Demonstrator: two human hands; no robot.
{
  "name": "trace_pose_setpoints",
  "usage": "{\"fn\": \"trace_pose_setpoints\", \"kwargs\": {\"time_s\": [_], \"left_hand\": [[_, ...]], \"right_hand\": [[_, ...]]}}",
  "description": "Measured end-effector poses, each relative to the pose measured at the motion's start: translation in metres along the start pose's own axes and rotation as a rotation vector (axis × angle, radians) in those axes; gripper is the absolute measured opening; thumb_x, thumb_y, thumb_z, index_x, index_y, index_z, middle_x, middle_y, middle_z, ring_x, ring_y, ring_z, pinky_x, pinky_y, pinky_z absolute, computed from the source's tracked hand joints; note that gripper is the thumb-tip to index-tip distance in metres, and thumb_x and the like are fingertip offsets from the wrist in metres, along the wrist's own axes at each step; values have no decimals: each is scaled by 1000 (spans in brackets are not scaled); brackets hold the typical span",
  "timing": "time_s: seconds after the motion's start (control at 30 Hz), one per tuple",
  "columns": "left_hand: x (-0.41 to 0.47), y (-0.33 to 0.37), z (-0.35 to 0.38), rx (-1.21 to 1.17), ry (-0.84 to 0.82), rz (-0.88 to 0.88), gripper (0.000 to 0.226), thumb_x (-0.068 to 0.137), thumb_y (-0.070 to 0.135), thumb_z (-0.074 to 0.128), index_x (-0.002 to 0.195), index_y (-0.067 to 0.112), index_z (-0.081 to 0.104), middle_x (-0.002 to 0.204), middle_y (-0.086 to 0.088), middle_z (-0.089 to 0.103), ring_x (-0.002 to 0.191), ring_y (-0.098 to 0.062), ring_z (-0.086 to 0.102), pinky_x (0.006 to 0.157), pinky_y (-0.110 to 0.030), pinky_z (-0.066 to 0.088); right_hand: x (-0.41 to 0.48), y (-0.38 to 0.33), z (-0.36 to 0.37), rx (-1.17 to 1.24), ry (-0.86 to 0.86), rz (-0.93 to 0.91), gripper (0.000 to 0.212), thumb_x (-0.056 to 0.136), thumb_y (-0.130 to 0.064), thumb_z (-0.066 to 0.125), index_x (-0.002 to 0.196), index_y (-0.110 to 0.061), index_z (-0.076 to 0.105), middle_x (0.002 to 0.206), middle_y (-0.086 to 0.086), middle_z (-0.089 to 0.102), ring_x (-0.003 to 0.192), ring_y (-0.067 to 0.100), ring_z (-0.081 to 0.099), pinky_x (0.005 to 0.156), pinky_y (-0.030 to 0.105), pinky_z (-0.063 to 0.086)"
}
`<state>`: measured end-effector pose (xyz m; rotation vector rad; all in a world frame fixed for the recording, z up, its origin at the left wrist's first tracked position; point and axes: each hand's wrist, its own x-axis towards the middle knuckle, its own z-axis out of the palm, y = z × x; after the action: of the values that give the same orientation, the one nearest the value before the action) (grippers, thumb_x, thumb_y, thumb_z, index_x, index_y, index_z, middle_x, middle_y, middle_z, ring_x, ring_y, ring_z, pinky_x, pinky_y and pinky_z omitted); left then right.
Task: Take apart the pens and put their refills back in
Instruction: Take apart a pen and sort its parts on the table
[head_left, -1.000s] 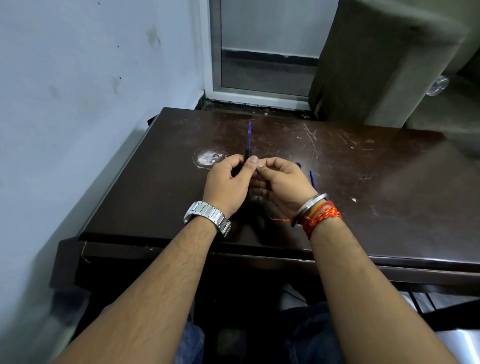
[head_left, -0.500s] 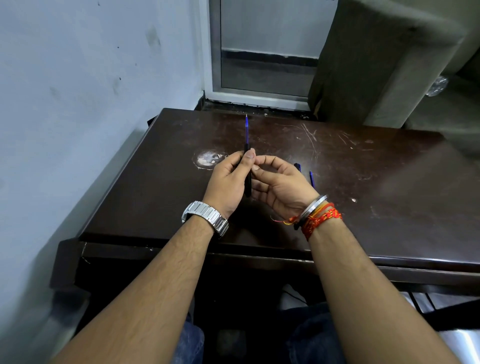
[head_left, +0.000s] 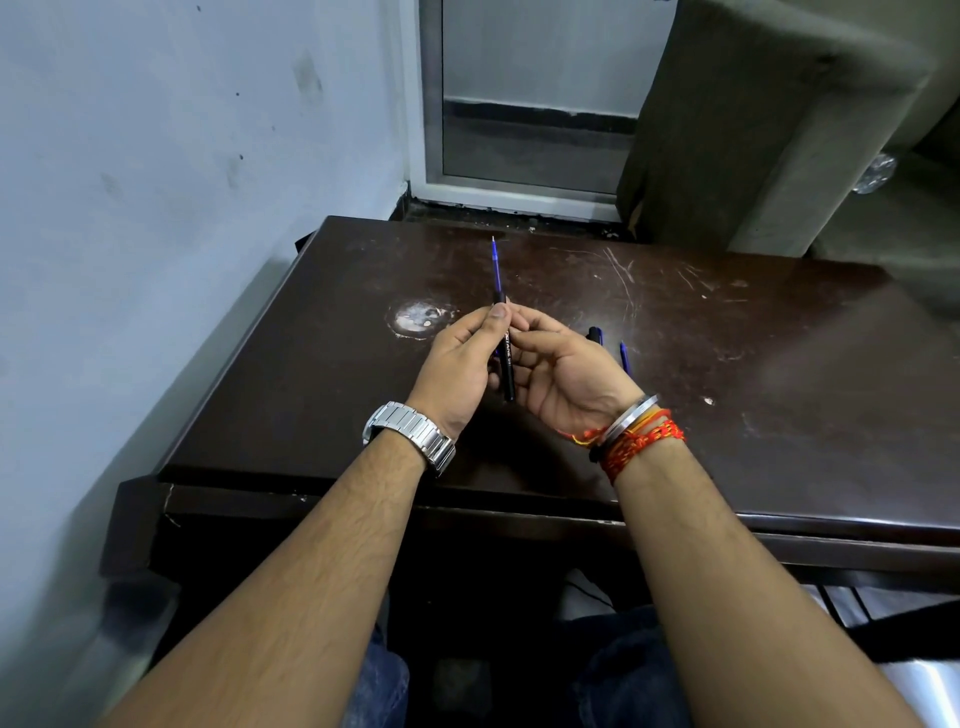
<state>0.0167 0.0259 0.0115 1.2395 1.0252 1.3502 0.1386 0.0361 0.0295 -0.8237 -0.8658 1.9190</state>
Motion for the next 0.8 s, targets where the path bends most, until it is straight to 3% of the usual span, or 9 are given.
{"fn": "trace_pose_setpoints", "kwargs": {"time_s": [0.13, 0.27, 0.37, 0.43, 0.47, 0.53, 0.63, 0.7, 0.8], "left_hand": [[1, 0, -2, -57, -33, -7, 41, 101, 21, 45, 70, 26, 71, 81, 12, 72, 74, -1, 66, 63, -18, 52], [1, 0, 0, -66, -13, -4, 39, 100, 18, 47, 68, 21, 70, 78, 13, 72, 76, 2, 66, 64, -16, 53], [2, 1, 0, -49, 44, 15, 38, 99, 20, 50, 66, 20, 68, 80, 17, 73, 96, -2, 67, 80, -24, 54], [5, 0, -3, 45, 116, 21, 37, 98, 24, 53, 64, 22, 68, 83, 20, 70, 113, -15, 61, 95, -38, 46], [5, -1, -5, 97, 142, 16, 36, 97, 26, 54, 64, 22, 68, 86, 21, 68, 112, -15, 61, 96, -39, 44], [6, -3, -7, 151, 173, 1, 34, 96, 29, 55, 66, 22, 68, 91, 17, 70, 95, -10, 64, 90, -34, 49], [7, -5, -8, 211, 225, 3, 32, 96, 31, 56, 70, 19, 70, 84, 8, 74, 62, -3, 61, 65, -17, 52], [7, -6, -7, 264, 262, 7, 33, 96, 33, 56, 71, 16, 69, 73, 5, 70, 50, -2, 57, 51, -14, 47], [7, -6, -8, 332, 284, -9, 32, 94, 34, 57, 67, 19, 67, 60, 10, 65, 45, -2, 57, 47, -14, 45]], "right_hand": [[0, -2, -2, -31, 3, 60, 21, 97, -7, 48, 111, -13, 61, 78, 4, 64, 67, 15, 64, 61, 26, 55], [1, -1, -3, -31, 56, 34, 20, 97, 1, 49, 104, -8, 65, 76, 3, 67, 63, 10, 62, 63, 20, 56], [4, -4, -4, -55, 282, -70, 16, 93, 4, 55, 101, -8, 63, 83, 10, 70, 59, 13, 67, 59, 23, 59], [5, -6, -12, -128, 527, -185, 20, 88, 5, 61, 97, -12, 56, 91, 16, 68, 67, 22, 71, 63, 28, 61], [5, -7, -18, -247, 653, -240, 23, 84, 3, 66, 93, -15, 54, 95, 18, 68, 73, 26, 73, 65, 31, 61], [3, -8, -29, -601, 813, -310, 21, 76, -6, 74, 87, -16, 59, 95, 18, 71, 80, 29, 73, 71, 37, 61], [0, -6, -36, -1028, 789, -286, 13, 75, -17, 74, 87, -14, 74, 80, -1, 72, 79, 16, 69, 83, 34, 59], [0, -3, -34, -1197, 736, -245, 19, 80, -20, 70, 97, -15, 78, 89, 1, 74, 91, 18, 68, 91, 23, 49], [1, -2, -31, -1317, 694, -226, 21, 85, -21, 67, 103, -15, 78, 101, 4, 76, 100, 20, 67, 88, 18, 41]]}}
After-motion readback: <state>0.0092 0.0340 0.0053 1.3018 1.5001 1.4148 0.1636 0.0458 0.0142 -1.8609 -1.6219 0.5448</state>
